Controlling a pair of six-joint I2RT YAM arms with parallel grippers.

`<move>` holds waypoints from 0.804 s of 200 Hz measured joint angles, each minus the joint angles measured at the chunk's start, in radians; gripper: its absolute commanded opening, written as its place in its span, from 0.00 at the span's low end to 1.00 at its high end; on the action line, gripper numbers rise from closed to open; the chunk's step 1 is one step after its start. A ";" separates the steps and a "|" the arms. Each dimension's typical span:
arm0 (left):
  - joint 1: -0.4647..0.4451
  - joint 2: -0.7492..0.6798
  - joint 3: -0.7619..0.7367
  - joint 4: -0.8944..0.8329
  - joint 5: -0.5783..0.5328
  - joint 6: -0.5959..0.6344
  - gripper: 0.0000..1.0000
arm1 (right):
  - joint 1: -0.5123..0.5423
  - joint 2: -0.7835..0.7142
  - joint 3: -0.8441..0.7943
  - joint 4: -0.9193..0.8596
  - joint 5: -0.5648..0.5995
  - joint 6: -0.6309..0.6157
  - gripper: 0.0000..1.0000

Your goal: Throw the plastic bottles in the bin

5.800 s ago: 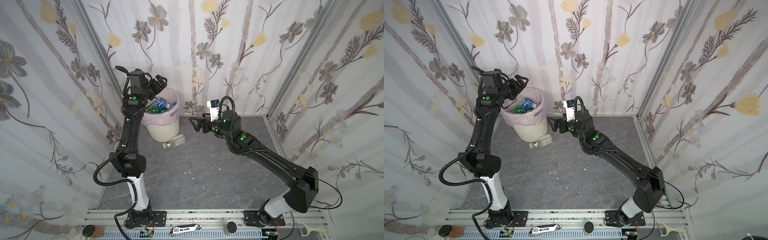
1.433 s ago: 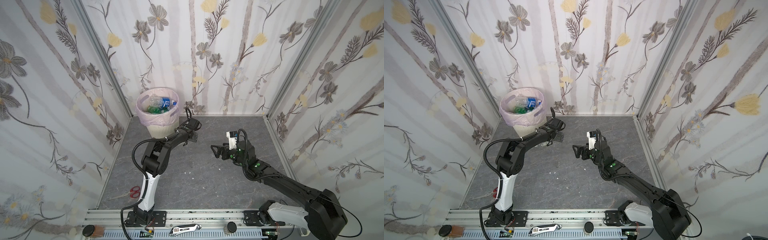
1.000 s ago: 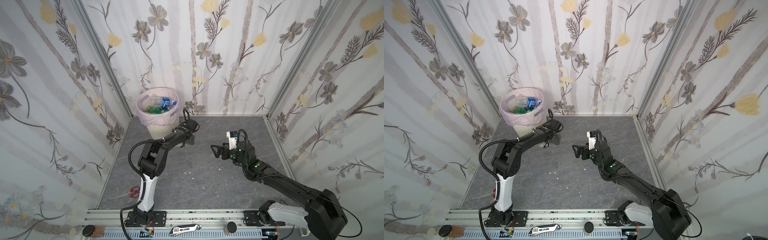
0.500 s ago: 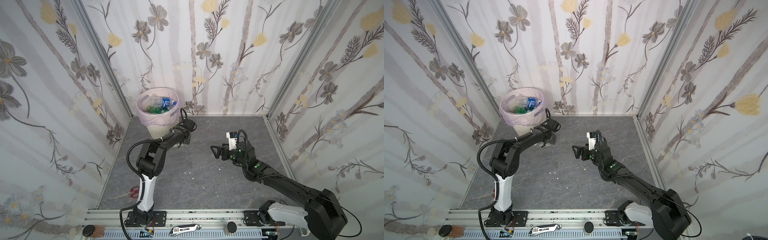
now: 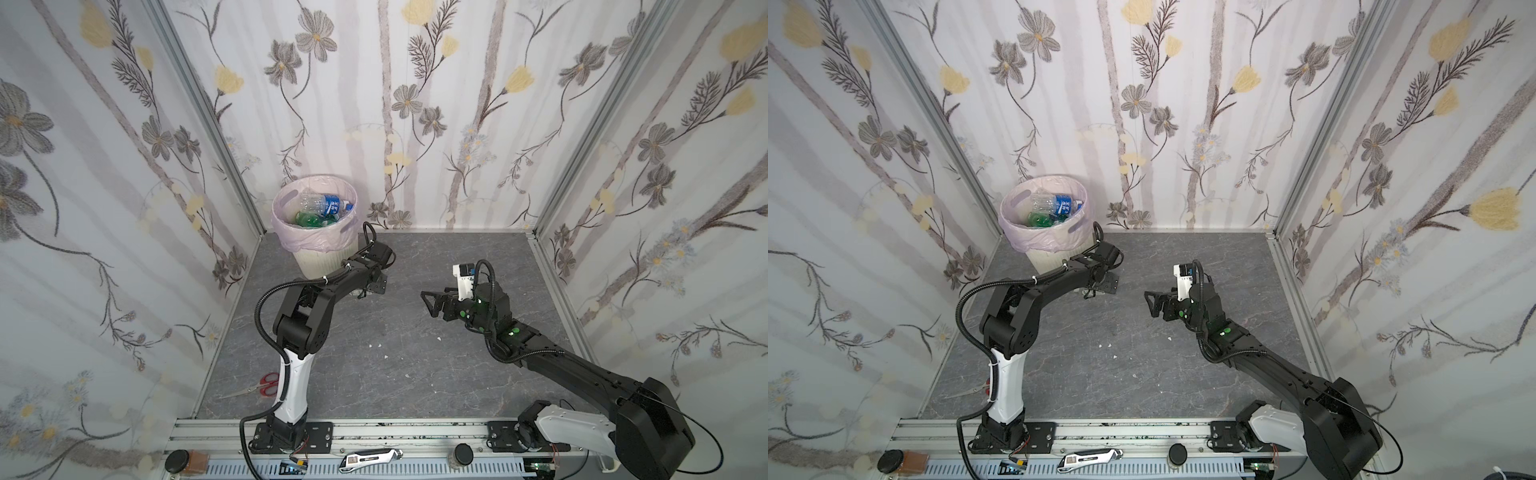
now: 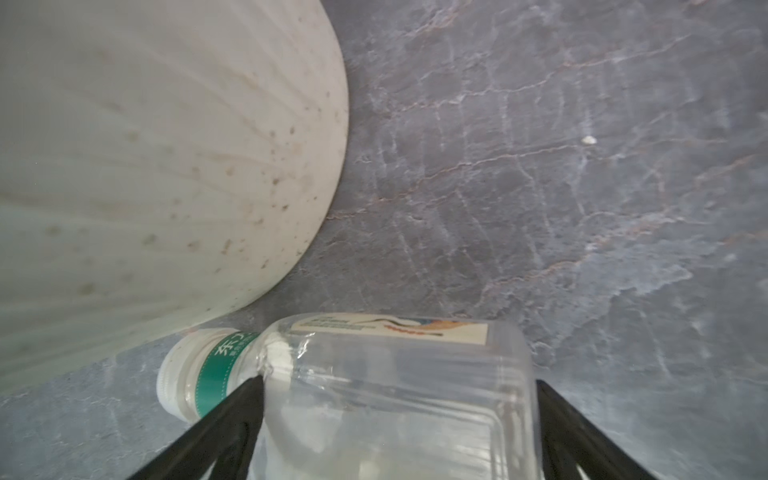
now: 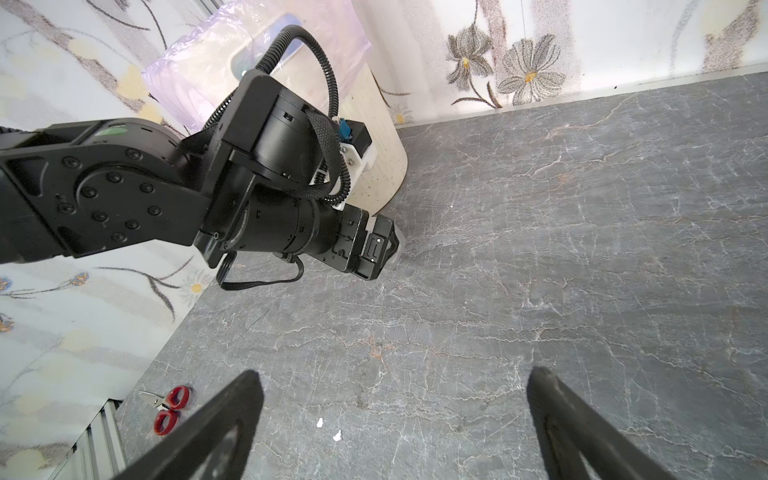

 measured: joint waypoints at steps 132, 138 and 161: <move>-0.086 -0.013 0.059 0.014 0.253 -0.124 1.00 | -0.043 -0.084 -0.018 -0.019 0.052 -0.019 1.00; -0.088 -0.021 0.059 0.011 0.276 -0.135 1.00 | -0.055 -0.090 -0.018 -0.023 0.055 -0.022 1.00; -0.089 -0.075 0.060 -0.002 0.330 -0.164 1.00 | -0.095 -0.096 -0.018 -0.034 0.060 -0.040 1.00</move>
